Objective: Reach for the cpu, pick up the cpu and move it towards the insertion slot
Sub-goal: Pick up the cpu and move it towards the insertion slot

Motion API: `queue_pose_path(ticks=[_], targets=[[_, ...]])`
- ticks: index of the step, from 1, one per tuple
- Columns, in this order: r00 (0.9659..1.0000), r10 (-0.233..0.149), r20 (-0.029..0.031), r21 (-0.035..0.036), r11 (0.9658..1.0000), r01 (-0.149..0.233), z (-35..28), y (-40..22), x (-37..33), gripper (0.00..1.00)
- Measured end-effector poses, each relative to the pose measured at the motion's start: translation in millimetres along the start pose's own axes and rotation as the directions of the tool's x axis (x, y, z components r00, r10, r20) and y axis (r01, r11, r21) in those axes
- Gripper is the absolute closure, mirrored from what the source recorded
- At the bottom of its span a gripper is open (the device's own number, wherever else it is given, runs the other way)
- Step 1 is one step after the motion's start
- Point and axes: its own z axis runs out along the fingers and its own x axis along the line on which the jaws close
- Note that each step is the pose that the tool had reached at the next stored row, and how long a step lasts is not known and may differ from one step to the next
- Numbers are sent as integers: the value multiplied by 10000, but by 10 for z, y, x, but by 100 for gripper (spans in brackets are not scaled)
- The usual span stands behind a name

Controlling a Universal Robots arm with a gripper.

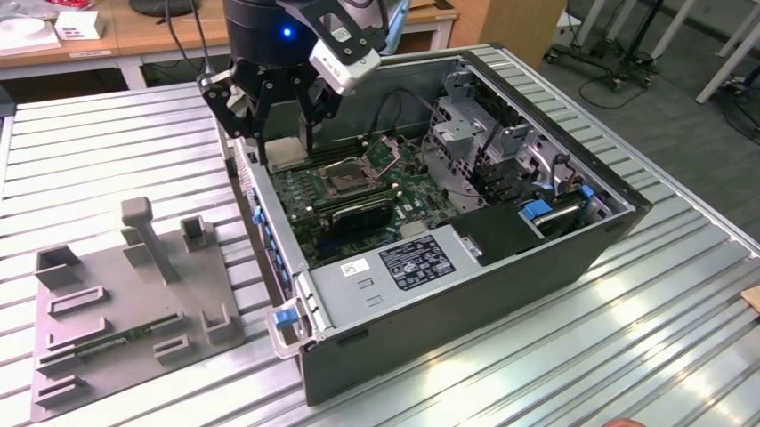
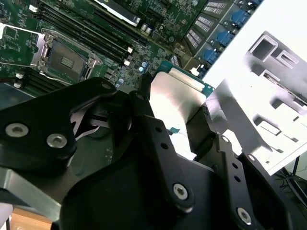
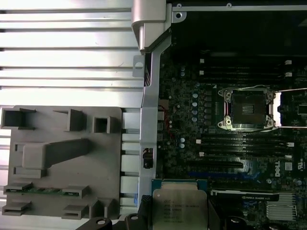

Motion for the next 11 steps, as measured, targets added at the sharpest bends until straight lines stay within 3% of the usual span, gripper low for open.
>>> queue_pose_path(ticks=[6,11], targets=[[10000,-1,-1,0,10000,1,0,0,-3,46],[10000,-1,-1,0,10000,1,1,-1,-48,46]])
